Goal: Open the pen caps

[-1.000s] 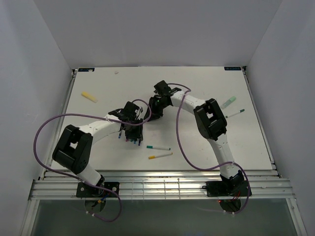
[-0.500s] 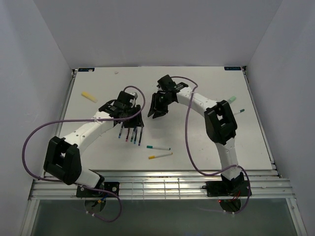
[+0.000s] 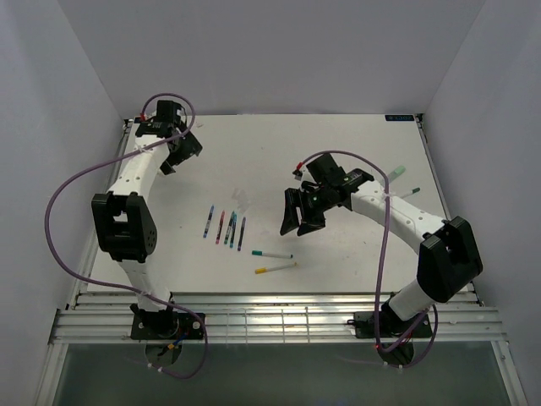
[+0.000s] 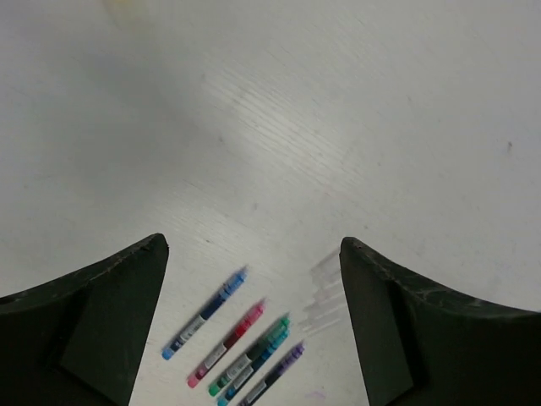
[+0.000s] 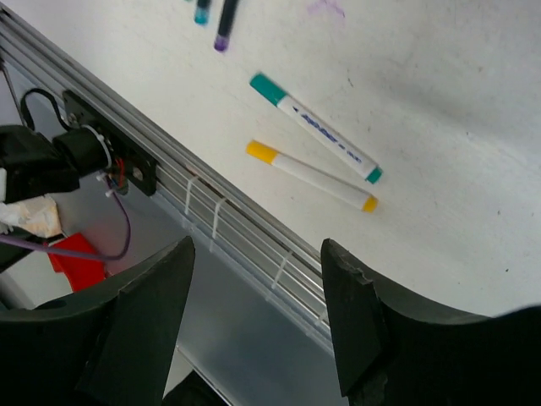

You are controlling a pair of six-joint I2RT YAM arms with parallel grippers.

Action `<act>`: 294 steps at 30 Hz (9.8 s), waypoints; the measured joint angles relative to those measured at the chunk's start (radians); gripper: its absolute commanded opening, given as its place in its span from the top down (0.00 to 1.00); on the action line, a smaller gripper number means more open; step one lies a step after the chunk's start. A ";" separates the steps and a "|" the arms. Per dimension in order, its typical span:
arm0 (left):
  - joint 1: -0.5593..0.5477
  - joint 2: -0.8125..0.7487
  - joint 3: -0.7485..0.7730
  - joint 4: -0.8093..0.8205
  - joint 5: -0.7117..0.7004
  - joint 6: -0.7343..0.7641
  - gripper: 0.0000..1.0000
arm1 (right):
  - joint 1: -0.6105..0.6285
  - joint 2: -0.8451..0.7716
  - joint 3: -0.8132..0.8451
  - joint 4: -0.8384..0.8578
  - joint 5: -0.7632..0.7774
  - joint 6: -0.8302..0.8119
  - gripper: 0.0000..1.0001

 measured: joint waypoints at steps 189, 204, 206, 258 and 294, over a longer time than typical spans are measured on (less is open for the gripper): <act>-0.500 -0.227 -0.686 0.479 0.497 0.046 1.00 | -0.175 0.566 0.536 -0.136 0.028 0.083 0.91; -0.532 -0.037 -0.635 0.536 0.422 0.018 0.91 | -0.163 0.690 0.583 -0.127 0.004 0.057 0.85; -0.532 -0.033 -0.632 0.539 0.422 0.015 0.87 | -0.158 0.709 0.583 -0.123 -0.004 0.057 0.84; -0.536 -0.336 -0.558 0.389 0.339 0.180 0.39 | -0.432 0.535 0.759 -0.121 0.407 0.101 0.46; -0.534 -0.402 -0.661 0.467 0.352 0.174 0.36 | -0.787 0.864 0.871 -0.205 0.761 0.103 0.41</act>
